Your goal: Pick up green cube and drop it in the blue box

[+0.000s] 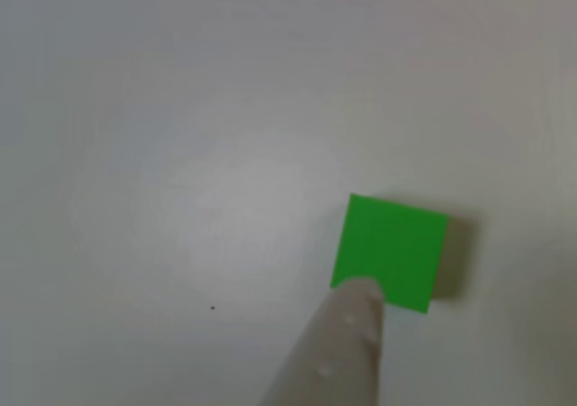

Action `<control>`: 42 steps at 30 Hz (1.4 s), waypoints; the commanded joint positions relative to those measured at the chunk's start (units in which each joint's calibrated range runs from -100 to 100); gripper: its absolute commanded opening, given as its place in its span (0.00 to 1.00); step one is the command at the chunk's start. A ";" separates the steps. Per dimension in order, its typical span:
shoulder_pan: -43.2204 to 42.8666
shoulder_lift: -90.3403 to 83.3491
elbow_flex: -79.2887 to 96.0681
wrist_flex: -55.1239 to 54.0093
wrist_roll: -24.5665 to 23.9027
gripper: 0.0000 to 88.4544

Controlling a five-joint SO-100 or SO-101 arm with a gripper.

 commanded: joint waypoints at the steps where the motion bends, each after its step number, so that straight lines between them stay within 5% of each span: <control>1: 0.00 -0.66 -3.08 0.37 -0.15 0.28; 13: -0.23 1.43 -3.89 0.21 -4.10 0.36; 42: -2.82 19.57 -20.14 0.29 -1.51 0.37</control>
